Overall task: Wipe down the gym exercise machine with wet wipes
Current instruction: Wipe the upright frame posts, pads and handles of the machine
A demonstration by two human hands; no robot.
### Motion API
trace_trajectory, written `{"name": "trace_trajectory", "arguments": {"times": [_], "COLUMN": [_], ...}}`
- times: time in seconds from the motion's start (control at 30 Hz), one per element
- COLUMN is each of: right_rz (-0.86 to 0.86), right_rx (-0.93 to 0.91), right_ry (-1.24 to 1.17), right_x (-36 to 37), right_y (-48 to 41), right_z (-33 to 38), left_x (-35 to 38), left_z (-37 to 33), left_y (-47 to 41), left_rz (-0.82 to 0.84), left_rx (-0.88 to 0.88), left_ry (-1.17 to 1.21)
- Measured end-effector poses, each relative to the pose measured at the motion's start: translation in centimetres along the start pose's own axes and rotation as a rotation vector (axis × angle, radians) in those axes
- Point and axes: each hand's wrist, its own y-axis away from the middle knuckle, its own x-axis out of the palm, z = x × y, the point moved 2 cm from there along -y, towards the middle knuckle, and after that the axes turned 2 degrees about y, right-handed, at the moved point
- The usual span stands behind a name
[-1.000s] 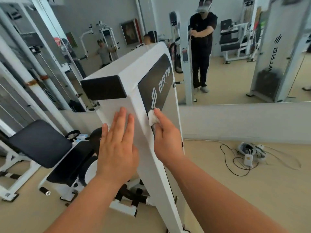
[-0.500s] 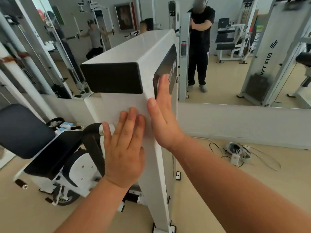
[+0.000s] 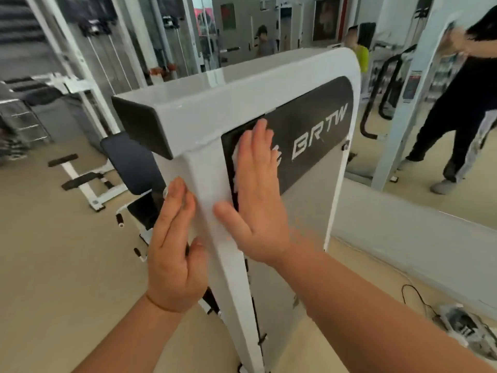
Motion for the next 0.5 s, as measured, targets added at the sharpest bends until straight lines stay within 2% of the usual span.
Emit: {"name": "trace_trajectory", "arguments": {"times": [0.07, 0.1, 0.2, 0.27, 0.37, 0.43, 0.5], "right_rz": [0.073, 0.087, 0.023, -0.037, -0.049, 0.006, 0.018], "right_rx": [-0.154, -0.156, 0.084, 0.142, -0.096, -0.329, -0.482], "right_ry": [0.154, 0.213, 0.152, 0.046, 0.025, 0.111, 0.239], "right_x": [0.4, 0.5, -0.6, -1.5, -1.2, -0.1, 0.6], "right_y": [2.0, 2.6, 0.7, -2.0, -3.5, -2.4, -1.6], "right_z": [-0.8, -2.0, -4.6, -3.6, 0.8, 2.9, 2.7], "left_x": [-0.3, -0.5, -1.4, -2.1, -2.6, -2.7, -2.7], "left_z": [-1.9, -2.8, -4.3, -4.8, -5.7, -6.4, -6.6], "left_y": [-0.3, -0.4, -0.7, -1.0, -1.5, -1.8, -1.6], "left_rz": [-0.032, -0.04, -0.026, -0.004, -0.033, -0.048, -0.001], "left_rx": [-0.114, -0.174, -0.357, -0.45, -0.563, -0.595, -0.594], "left_ry": [0.028, 0.036, 0.052, 0.096, 0.244, 0.339, 0.381]}}
